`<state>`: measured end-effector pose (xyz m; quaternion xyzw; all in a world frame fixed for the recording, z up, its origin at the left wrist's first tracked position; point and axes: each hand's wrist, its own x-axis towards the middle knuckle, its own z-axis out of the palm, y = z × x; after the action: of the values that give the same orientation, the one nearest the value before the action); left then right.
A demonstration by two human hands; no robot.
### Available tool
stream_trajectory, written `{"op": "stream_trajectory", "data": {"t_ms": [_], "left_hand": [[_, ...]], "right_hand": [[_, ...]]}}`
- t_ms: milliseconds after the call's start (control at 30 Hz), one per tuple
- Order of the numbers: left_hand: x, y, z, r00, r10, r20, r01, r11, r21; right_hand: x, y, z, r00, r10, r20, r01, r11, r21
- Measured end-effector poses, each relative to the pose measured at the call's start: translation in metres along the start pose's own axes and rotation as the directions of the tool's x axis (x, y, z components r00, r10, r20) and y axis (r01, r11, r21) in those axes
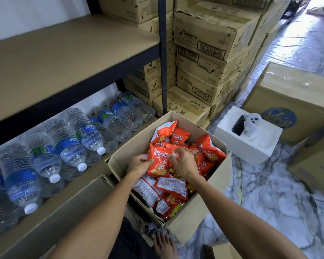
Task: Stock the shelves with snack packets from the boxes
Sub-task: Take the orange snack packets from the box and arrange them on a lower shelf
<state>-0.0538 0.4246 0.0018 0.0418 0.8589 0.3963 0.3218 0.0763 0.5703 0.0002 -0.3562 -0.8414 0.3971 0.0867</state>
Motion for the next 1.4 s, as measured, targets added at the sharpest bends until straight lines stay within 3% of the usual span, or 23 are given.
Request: {"op": "stream_trajectory", "data": {"t_ms": [200, 300, 433, 600, 633, 700, 800, 833, 867, 900, 933, 1000, 1133, 1200, 1400], "left_hand": [[-0.007, 0.006, -0.013, 0.967, -0.023, -0.254, 0.018, 1.0, -0.023], [-0.009, 0.003, -0.023, 0.946, -0.044, -0.32, 0.03, 0.998, -0.047], [-0.011, 0.003, -0.029, 0.93, -0.055, -0.364, 0.031, 0.997, -0.071], [-0.013, 0.004, -0.029, 0.939, -0.01, -0.343, -0.011, 0.998, -0.059], [-0.014, 0.004, -0.029, 0.938, 0.001, -0.346, -0.019, 0.999, -0.051], [-0.014, 0.004, -0.03, 0.935, 0.011, -0.355, -0.03, 0.998, -0.046], [-0.015, 0.005, -0.029, 0.934, 0.017, -0.357, -0.039, 0.998, -0.055], [-0.017, 0.007, -0.029, 0.934, 0.018, -0.358, -0.039, 0.998, -0.053], [-0.017, 0.007, -0.029, 0.932, 0.018, -0.362, -0.039, 0.998, -0.05], [-0.018, 0.007, -0.029, 0.93, 0.025, -0.367, -0.044, 0.998, -0.044], [-0.018, 0.007, -0.029, 0.928, 0.032, -0.372, -0.05, 0.998, -0.039], [-0.02, 0.007, -0.03, 0.924, 0.049, -0.379, -0.062, 0.998, -0.022], [-0.025, 0.009, -0.03, 0.923, 0.075, -0.378, -0.08, 0.997, 0.002], [-0.029, 0.012, -0.03, 0.922, 0.09, -0.378, -0.094, 0.995, 0.008], [-0.042, 0.018, -0.036, 0.91, 0.138, -0.392, -0.141, 0.99, 0.021]], "right_hand": [[0.043, -0.023, -0.006, 0.999, 0.026, -0.03, -0.024, 0.998, 0.061], [0.066, -0.043, -0.001, 0.985, 0.17, -0.008, -0.165, 0.965, 0.205], [0.087, -0.057, 0.017, 0.913, 0.407, 0.027, -0.363, 0.78, 0.51], [0.099, -0.062, 0.034, 0.788, 0.614, 0.045, -0.451, 0.526, 0.721], [0.101, -0.06, 0.038, 0.789, 0.61, 0.068, -0.467, 0.524, 0.712], [0.104, -0.061, 0.039, 0.849, 0.505, 0.154, -0.499, 0.672, 0.547], [0.096, -0.07, 0.031, 0.922, 0.377, 0.086, -0.387, 0.901, 0.198], [0.096, -0.07, 0.034, 0.932, 0.357, 0.068, -0.363, 0.905, 0.221], [0.101, -0.064, 0.036, 0.914, 0.398, 0.076, -0.396, 0.836, 0.379], [0.102, -0.061, 0.037, 0.853, 0.509, 0.114, -0.463, 0.638, 0.615], [0.104, -0.06, 0.039, 0.816, 0.554, 0.165, -0.486, 0.502, 0.716], [0.099, -0.059, 0.041, 0.783, 0.608, 0.132, -0.444, 0.398, 0.803], [0.101, -0.052, 0.033, 0.868, 0.408, 0.284, -0.479, 0.529, 0.701], [0.105, -0.047, 0.035, 0.859, 0.388, 0.333, -0.499, 0.493, 0.713], [0.091, -0.06, 0.007, 0.787, 0.509, 0.348, -0.561, 0.359, 0.745]]}}
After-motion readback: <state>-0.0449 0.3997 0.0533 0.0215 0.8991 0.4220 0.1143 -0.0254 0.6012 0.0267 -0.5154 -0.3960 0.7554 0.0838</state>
